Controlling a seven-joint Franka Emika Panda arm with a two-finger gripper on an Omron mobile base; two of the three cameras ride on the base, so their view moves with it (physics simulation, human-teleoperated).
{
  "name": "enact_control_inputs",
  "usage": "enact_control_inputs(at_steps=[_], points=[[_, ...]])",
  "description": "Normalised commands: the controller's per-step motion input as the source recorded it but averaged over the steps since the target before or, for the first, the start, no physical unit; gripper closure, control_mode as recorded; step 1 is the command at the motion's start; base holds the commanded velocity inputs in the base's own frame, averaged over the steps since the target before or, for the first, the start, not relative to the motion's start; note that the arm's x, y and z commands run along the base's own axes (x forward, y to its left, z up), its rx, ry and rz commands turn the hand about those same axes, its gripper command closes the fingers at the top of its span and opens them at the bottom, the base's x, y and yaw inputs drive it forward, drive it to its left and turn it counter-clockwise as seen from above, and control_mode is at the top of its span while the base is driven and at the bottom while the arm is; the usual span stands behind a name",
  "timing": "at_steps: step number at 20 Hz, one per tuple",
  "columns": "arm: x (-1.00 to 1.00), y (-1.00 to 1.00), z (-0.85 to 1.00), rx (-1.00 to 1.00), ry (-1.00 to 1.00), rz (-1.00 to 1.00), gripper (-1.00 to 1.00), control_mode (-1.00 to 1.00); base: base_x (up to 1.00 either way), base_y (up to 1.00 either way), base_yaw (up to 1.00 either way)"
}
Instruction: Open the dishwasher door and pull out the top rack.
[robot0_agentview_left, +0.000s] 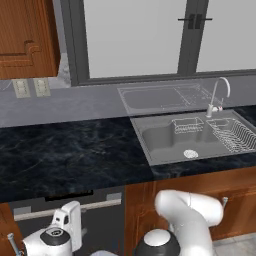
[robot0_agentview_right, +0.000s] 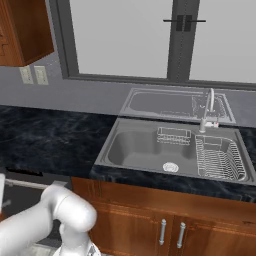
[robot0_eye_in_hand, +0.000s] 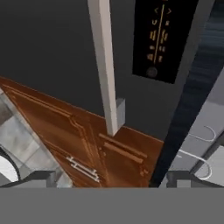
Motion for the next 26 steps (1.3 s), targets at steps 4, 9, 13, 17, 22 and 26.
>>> enact_control_inputs(at_steps=[4, 9, 13, 17, 22, 26], points=[[0.37, 0.85, -0.53, -0.37, -0.20, 0.07, -1.00, -1.00, 0.00, 0.00, 0.00], [0.42, 0.66, -0.37, -0.24, -0.18, 0.05, -1.00, -1.00, 0.00, 0.00, 0.00], [0.56, 0.25, -0.01, -0.05, -0.05, 0.00, -1.00, -1.00, 0.00, 0.00, 0.00], [0.45, 0.06, -0.14, 0.00, -0.03, 0.00, -1.00, -1.00, 0.00, 0.00, 0.00], [0.44, 0.04, -0.31, 0.00, -0.01, 0.02, -1.00, -1.00, 0.00, 0.00, 0.00], [0.27, 0.11, -0.69, 0.00, -0.05, 0.11, -1.00, -1.00, 0.00, 0.00, 0.00]])
